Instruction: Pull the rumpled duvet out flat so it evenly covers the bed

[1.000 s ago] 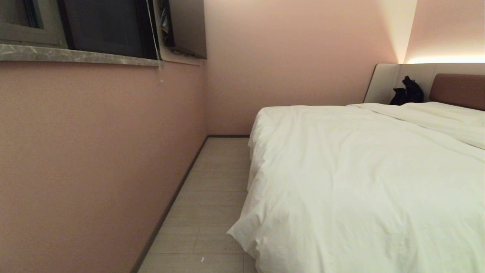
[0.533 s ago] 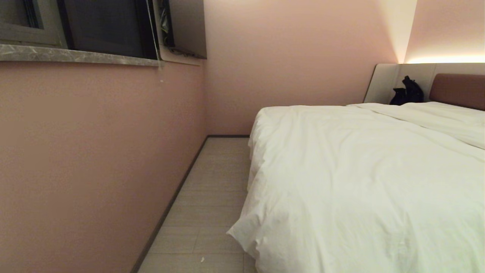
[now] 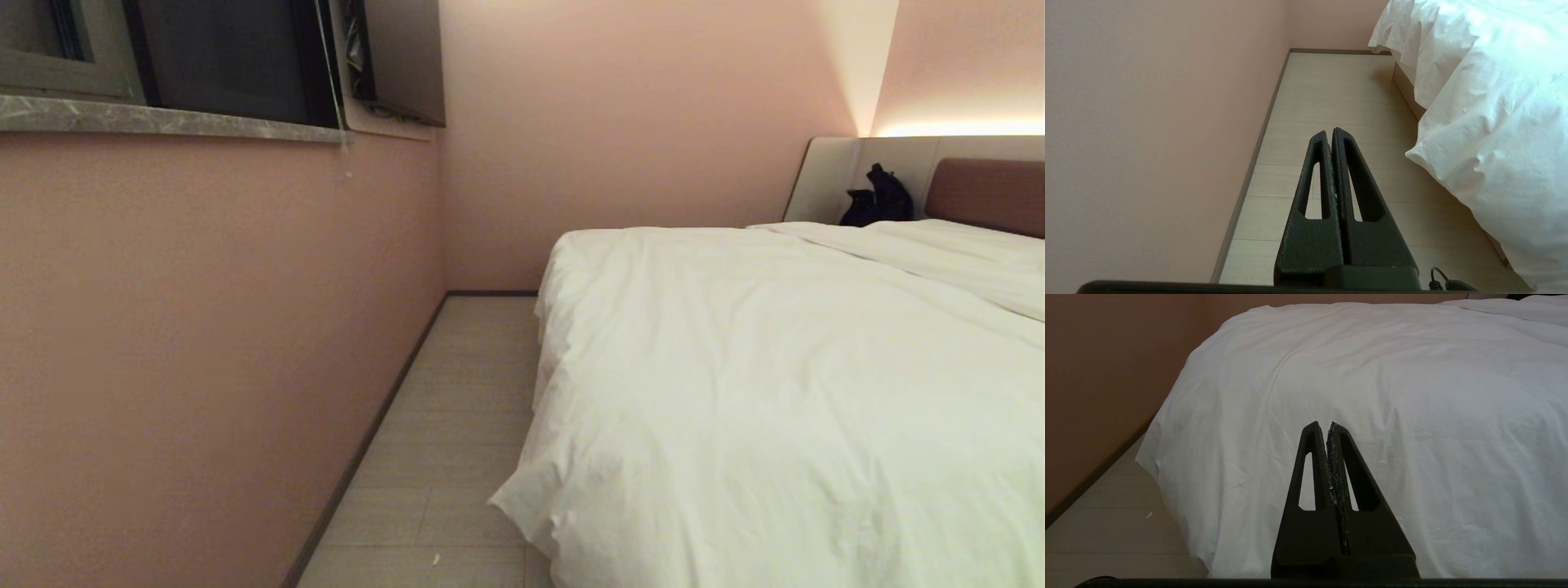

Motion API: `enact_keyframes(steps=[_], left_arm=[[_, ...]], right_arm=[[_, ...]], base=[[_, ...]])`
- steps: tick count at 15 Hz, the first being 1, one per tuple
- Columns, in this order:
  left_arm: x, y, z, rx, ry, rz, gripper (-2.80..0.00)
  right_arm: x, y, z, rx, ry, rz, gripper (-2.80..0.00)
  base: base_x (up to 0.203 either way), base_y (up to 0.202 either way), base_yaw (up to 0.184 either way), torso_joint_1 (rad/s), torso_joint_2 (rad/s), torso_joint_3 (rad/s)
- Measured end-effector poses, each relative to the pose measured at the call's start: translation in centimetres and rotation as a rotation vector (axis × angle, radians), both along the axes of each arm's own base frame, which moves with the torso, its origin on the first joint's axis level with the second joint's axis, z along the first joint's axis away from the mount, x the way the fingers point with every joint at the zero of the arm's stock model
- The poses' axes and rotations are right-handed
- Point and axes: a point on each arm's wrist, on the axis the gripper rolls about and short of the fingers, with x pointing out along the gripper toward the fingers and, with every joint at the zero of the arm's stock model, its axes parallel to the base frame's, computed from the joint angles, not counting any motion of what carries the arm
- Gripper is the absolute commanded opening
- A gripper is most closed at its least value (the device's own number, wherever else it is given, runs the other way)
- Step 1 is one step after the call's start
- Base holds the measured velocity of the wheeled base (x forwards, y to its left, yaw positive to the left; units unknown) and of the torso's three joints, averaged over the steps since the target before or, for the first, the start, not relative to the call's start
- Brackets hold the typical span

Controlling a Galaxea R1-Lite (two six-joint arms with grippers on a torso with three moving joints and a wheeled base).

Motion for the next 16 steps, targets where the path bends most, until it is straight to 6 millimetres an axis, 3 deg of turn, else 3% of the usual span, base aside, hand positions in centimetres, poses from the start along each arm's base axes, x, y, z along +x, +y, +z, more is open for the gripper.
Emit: enact_keyframes(steps=[16], left_arm=[[0.0, 0.0, 0.0, 0.0, 0.0, 0.0, -2.8]], right_arm=[[0.0, -0.01, 0.0, 0.004, 0.0, -0.001, -2.8]], base=[[0.0, 0.0, 0.0, 0.0, 0.0, 0.0]])
